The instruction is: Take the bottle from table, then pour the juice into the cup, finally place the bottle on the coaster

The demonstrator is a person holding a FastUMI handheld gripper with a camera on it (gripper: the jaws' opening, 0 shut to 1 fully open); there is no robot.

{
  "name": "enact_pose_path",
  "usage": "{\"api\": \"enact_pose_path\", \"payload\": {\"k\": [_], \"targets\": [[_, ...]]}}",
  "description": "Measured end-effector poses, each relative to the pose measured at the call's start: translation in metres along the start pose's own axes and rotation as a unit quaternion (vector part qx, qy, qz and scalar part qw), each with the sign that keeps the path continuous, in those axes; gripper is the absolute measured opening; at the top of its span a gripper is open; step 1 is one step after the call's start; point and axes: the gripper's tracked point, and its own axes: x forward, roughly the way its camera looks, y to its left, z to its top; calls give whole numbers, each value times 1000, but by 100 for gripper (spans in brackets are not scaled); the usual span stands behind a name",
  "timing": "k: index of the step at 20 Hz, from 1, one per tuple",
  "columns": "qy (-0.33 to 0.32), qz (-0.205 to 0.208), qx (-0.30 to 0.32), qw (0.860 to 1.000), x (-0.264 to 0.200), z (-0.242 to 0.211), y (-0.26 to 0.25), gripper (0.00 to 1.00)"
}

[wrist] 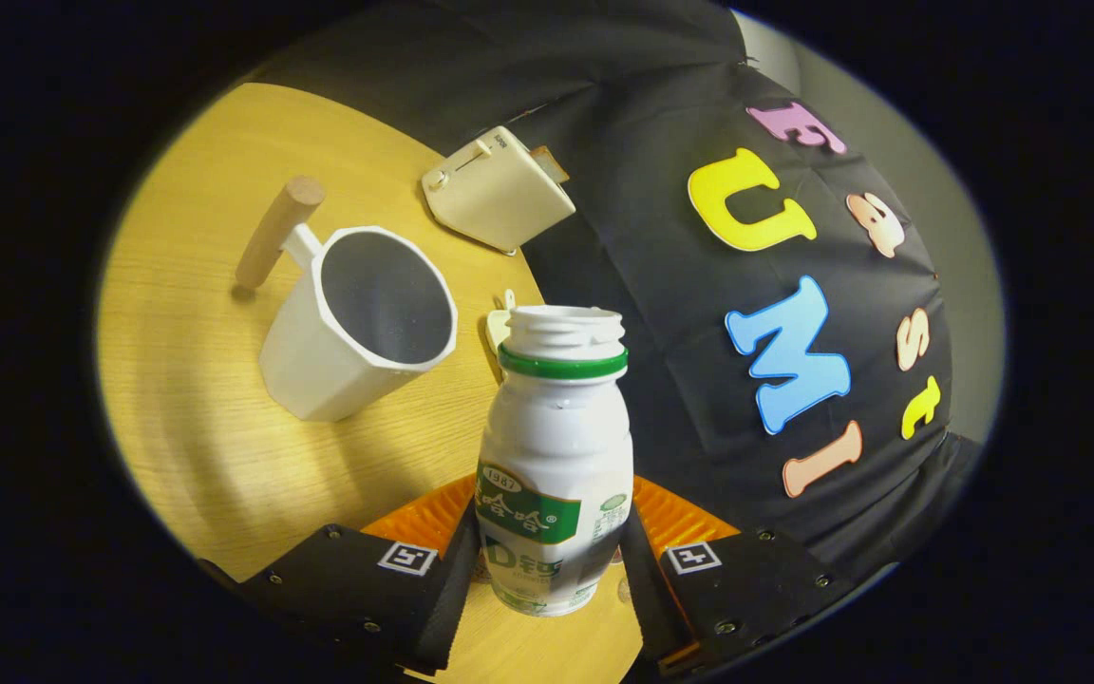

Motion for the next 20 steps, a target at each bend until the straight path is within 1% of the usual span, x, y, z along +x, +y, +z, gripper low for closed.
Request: {"api": "enact_pose_path", "payload": {"k": [5, 9, 13, 17, 20], "targets": [[6, -25, -59, 998, 1, 3, -12, 73], [10, -44, -115, 992, 3, 4, -20, 73], [11, -47, -136, 990, 4, 6, -21, 73], [12, -59, -167, 984, 5, 9, -25, 73], [9, -55, -184, 981, 7, 13, -20, 73]]}}
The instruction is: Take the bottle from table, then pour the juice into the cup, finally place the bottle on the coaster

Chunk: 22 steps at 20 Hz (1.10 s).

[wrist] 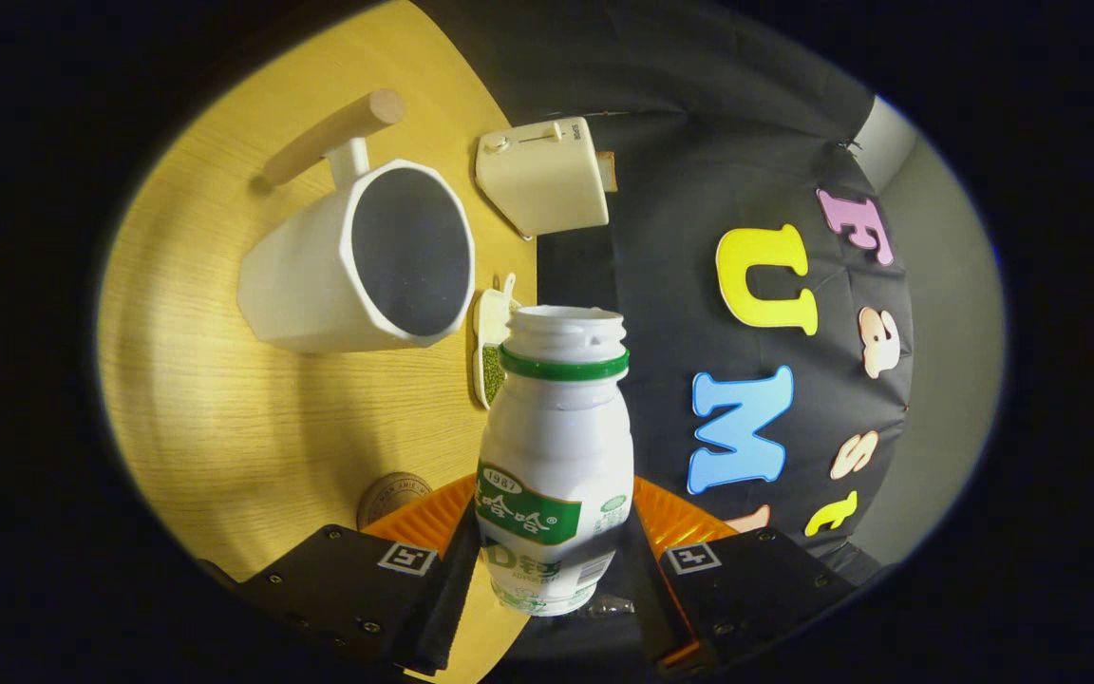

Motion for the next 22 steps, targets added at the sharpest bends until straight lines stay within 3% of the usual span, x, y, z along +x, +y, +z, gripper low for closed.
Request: {"api": "enact_pose_path", "payload": {"k": [7, 22], "targets": [[3, -19, -57, 998, 3, 3, -5, 73], [5, -32, -103, 994, 6, 10, -16, 73]]}}
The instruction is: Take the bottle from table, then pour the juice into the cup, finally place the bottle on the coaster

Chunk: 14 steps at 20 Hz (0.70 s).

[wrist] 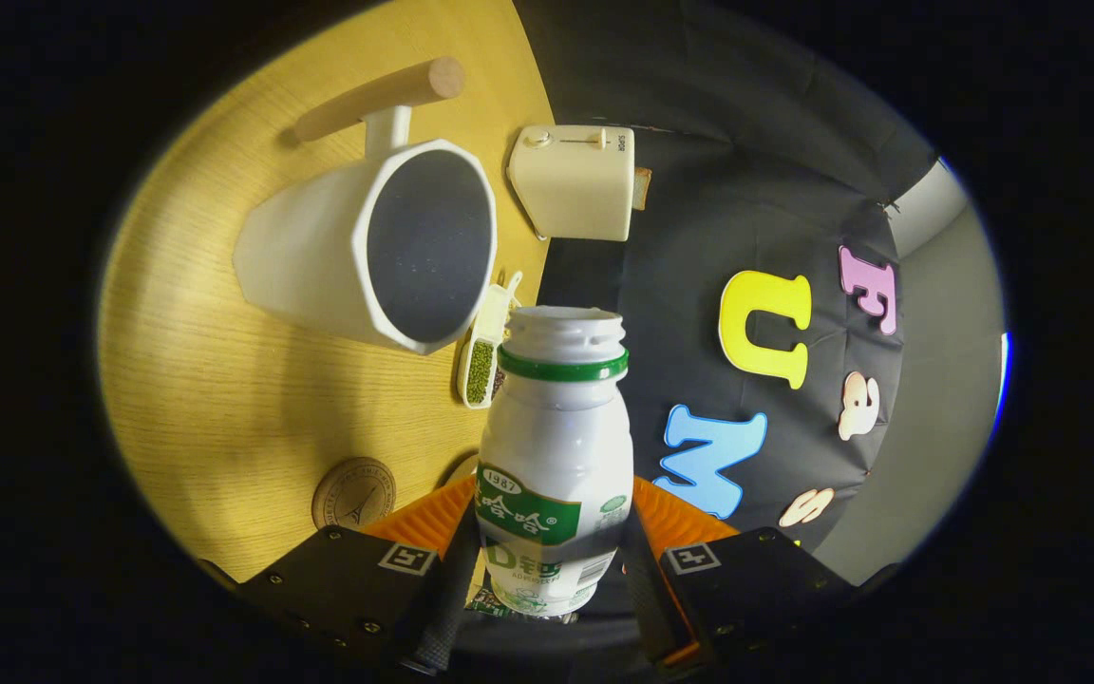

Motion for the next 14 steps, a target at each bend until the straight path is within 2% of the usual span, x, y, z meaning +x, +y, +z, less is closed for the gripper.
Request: {"api": "enact_pose_path", "payload": {"k": [14], "targets": [[8, -4, -37, 999, 3, -4, -2, 73]]}}
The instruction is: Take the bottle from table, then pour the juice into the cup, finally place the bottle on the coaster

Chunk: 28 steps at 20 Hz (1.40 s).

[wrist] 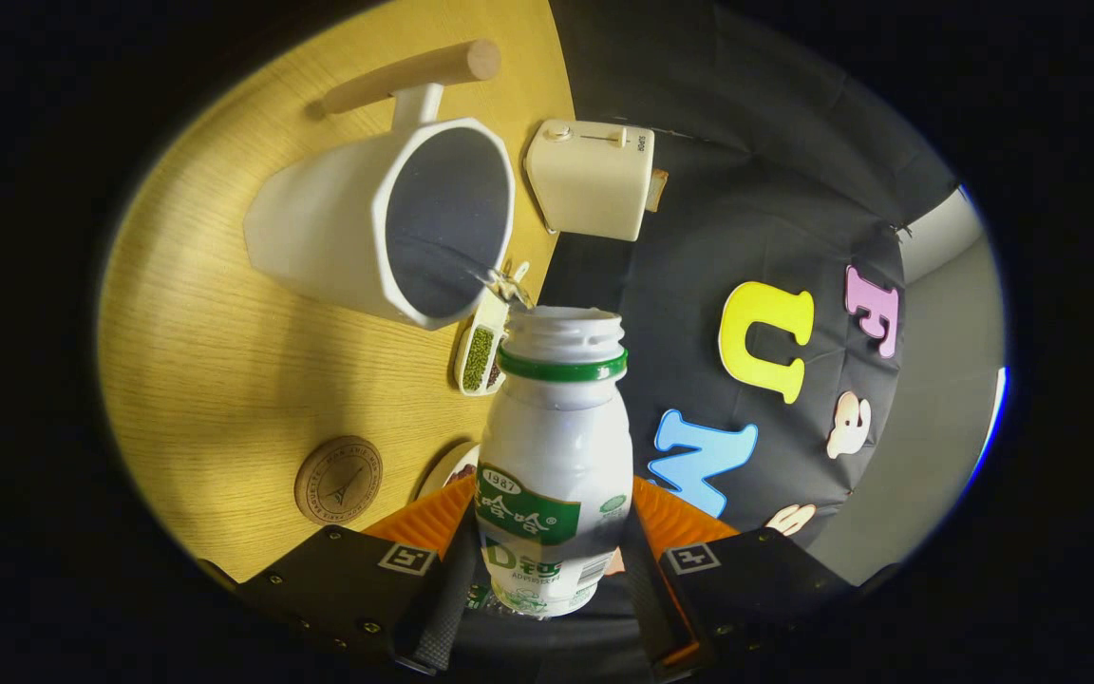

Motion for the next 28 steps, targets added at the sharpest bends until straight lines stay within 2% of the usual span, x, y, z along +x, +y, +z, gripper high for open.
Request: {"api": "enact_pose_path", "payload": {"k": [28], "targets": [[0, -24, -54, 998, -3, -2, -19, 73]]}}
